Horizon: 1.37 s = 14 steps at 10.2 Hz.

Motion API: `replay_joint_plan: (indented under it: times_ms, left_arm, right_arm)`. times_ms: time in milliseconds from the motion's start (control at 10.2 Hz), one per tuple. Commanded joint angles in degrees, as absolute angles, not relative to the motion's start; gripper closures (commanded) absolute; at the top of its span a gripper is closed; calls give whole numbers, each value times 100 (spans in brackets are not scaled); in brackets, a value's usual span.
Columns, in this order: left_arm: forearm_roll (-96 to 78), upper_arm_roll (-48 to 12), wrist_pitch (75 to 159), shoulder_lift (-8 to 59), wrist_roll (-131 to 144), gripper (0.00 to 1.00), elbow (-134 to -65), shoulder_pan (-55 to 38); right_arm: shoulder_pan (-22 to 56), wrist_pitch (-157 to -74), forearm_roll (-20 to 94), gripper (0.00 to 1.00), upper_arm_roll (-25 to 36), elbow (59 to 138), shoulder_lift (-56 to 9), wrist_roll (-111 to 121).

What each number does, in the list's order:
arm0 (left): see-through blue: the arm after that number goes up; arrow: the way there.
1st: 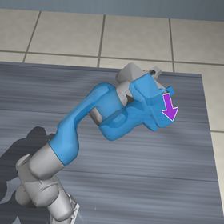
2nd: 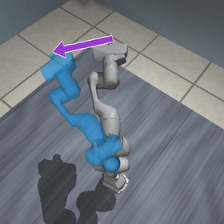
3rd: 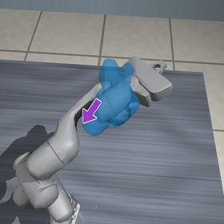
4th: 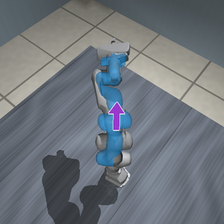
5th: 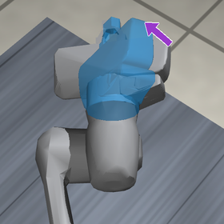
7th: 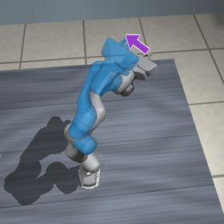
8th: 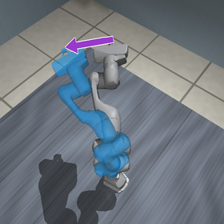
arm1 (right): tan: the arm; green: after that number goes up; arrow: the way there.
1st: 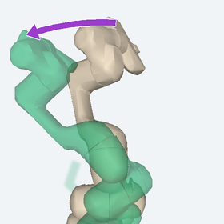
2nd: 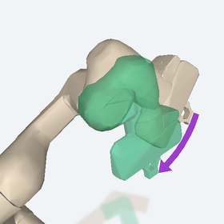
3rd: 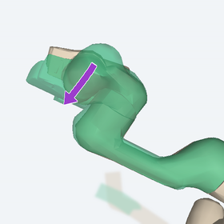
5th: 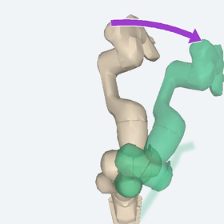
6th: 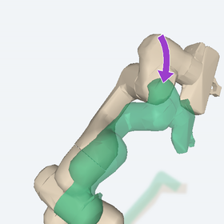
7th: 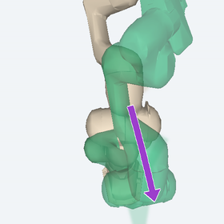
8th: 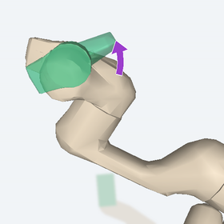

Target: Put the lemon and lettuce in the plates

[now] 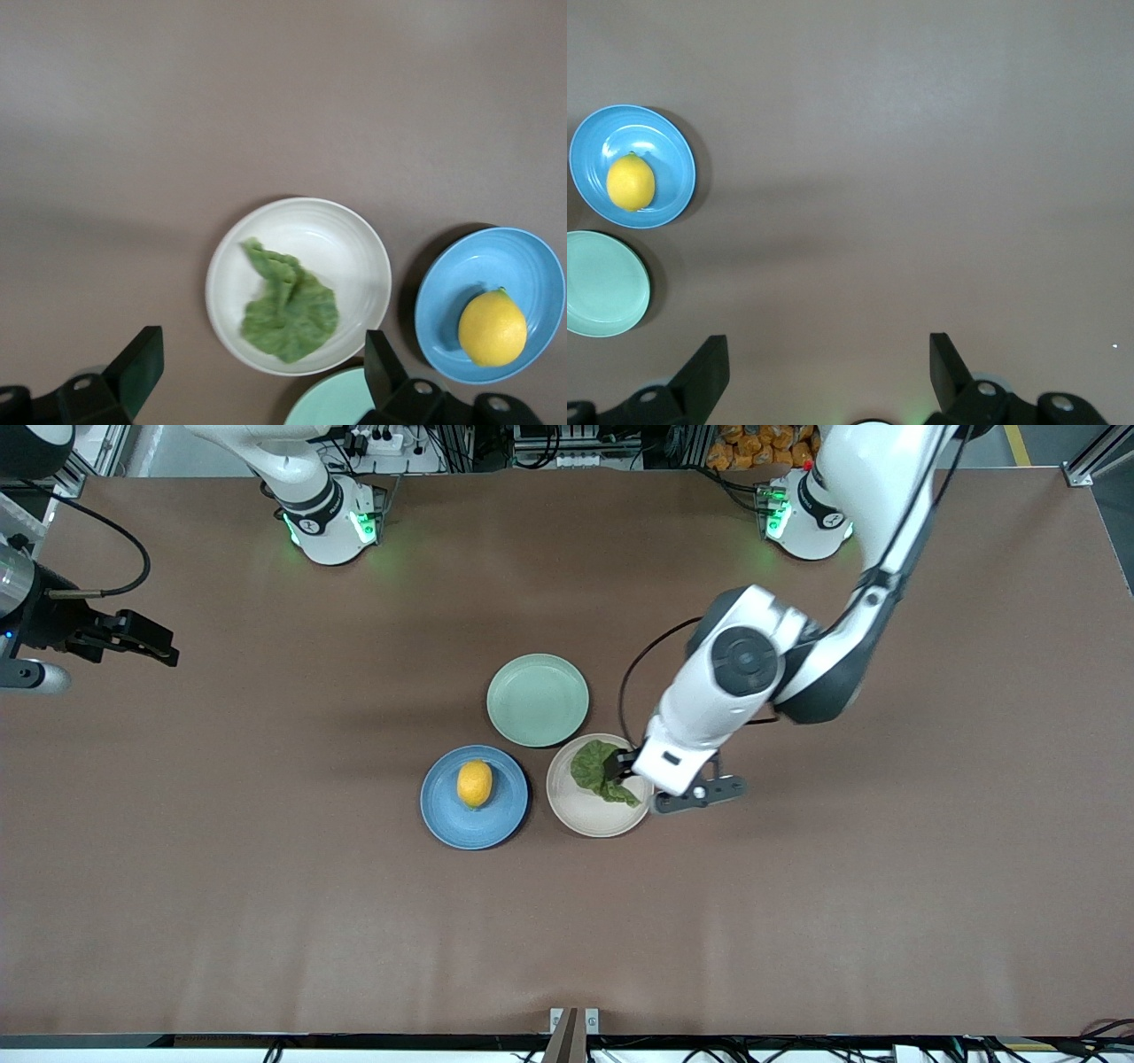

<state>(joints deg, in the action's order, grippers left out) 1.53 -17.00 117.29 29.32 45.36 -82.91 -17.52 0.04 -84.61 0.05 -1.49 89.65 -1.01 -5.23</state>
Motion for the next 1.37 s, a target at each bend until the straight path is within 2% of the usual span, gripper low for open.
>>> replay_joint_plan:
  times_ms: [0, 293, 489, 685, 1272]
  left_arm:
    - [141, -1731, 10684, 2104, 3400, 0, -8517, -1180]
    - [88, -1749, 9986, 1285, 2473, 0, -8744, -425]
    - [70, -1749, 9932, 628, 1978, 0, -9331, -107]
    - [53, -1749, 9862, 117, 1846, 0, -9501, 104]
    - [-53, -1714, 9633, -272, 1311, 0, -9475, 553]
  right_arm:
    - [0, -8551, -70, 0, -132, 9264, 176, -292]
    - [-26, -8701, -202, 0, -114, 9255, 158, -194]
    - [-9, -8710, -211, 0, -114, 9255, 158, -167]
    - [-9, -8710, -237, 0, -114, 9255, 149, -167]
    - [0, -8850, -237, 0, -123, 9255, 132, -167]
